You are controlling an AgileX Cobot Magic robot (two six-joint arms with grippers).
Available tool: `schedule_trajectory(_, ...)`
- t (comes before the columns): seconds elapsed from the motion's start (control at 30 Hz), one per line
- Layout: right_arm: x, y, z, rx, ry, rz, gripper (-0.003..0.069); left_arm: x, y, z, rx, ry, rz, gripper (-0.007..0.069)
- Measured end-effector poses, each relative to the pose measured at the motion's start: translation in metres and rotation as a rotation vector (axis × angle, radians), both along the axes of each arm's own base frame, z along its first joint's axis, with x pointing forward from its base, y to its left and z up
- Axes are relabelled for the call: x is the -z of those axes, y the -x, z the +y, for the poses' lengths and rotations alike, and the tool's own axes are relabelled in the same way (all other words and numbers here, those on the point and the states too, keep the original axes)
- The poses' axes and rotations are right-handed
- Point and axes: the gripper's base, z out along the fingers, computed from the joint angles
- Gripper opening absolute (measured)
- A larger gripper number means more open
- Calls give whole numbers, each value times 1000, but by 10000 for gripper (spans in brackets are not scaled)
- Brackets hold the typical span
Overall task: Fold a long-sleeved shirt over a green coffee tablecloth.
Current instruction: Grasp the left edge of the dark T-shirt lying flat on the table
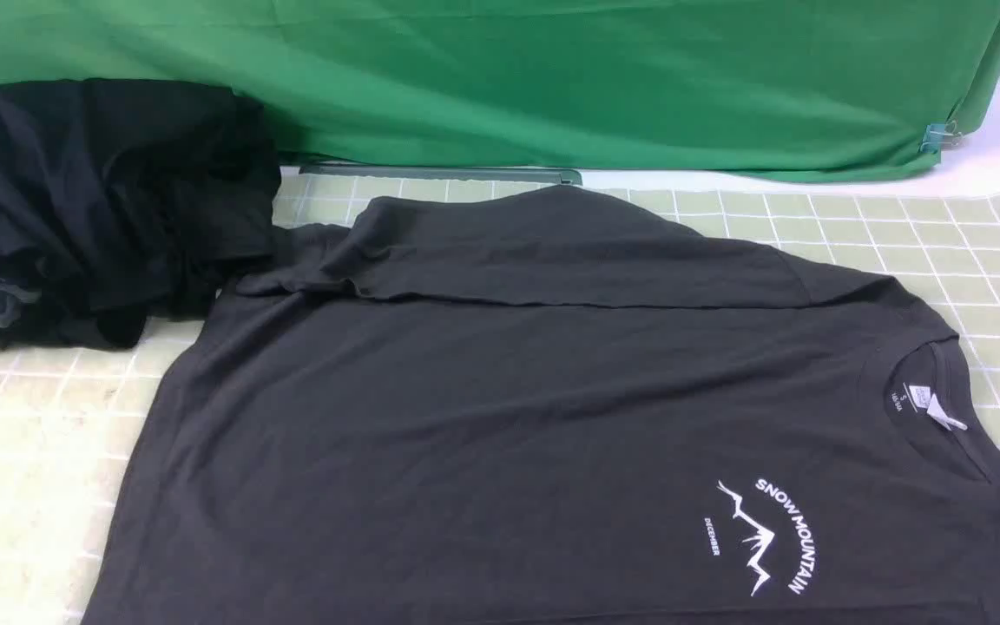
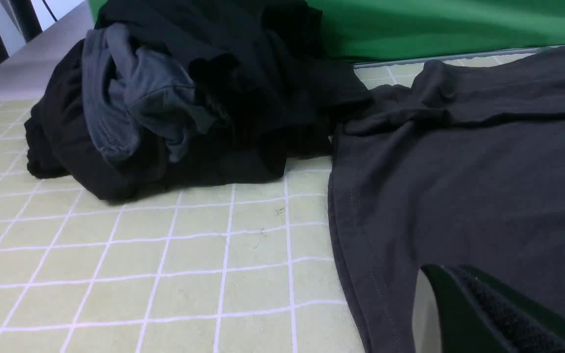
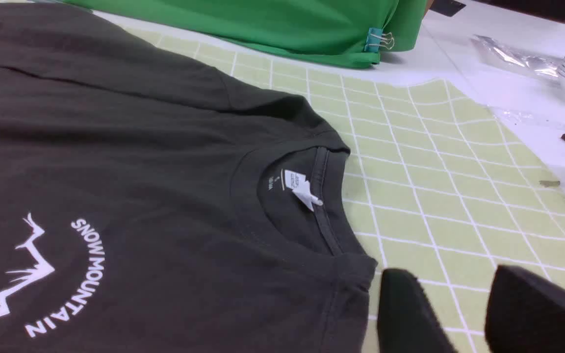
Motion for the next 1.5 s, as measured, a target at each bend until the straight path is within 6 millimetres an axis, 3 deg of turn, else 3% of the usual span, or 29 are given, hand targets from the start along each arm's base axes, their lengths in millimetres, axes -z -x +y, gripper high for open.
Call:
schedule_trajectory(0.4, 0, 0, 0, 0, 0, 0, 242, 0, 0, 0, 0, -5, -1, 3)
schedule_trajectory(0.57, 0, 0, 0, 0, 0, 0, 242, -6, -1, 2, -9, -88, -68, 3)
schedule_trajectory(0.63, 0, 0, 0, 0, 0, 0, 242, -14, -1, 1, -16, 45, -151, 3)
schedule_trajectory(0.67, 0, 0, 0, 0, 0, 0, 242, -22, 0, 2, -24, 230, -247, 3)
schedule_trajectory(0.77, 0, 0, 0, 0, 0, 0, 242, -32, 1, 5, -34, 416, -364, 3)
schedule_trajectory(1.1, 0, 0, 0, 0, 0, 0, 242, -59, 13, 13, -5, 676, -704, 3)
schedule_trajectory(1.2, -5, -1, 1, 3, -120, -58, 242, -74, 17, 13, 53, 831, -755, 3)
schedule_trajectory(1.27, -13, -1, 2, 8, -311, -149, 242, -92, 19, 9, 87, 871, -712, 3)
schedule_trajectory(1.33, -22, -1, 2, 12, -529, -254, 242, -118, 16, 4, 84, 865, -559, 3)
schedule_trajectory(1.37, -28, -1, 0, 11, -679, -331, 242, -137, 11, 0, 46, 827, -393, 3)
schedule_trajectory(1.4, -32, 0, -1, 8, -752, -370, 242, -139, 4, -1, 15, 799, -283, 3)
schedule_trajectory(1.43, -32, 0, -1, 7, -764, -379, 242, -143, 3, -1, 16, 788, -285, 3)
schedule_trajectory(1.47, -37, 1, -2, -2, -850, -437, 242, -149, -8, -4, -26, 688, -76, 3)
schedule_trajectory(1.5, -38, 2, -3, -5, -864, -451, 242, -151, -12, -4, -32, 659, -22, 3)
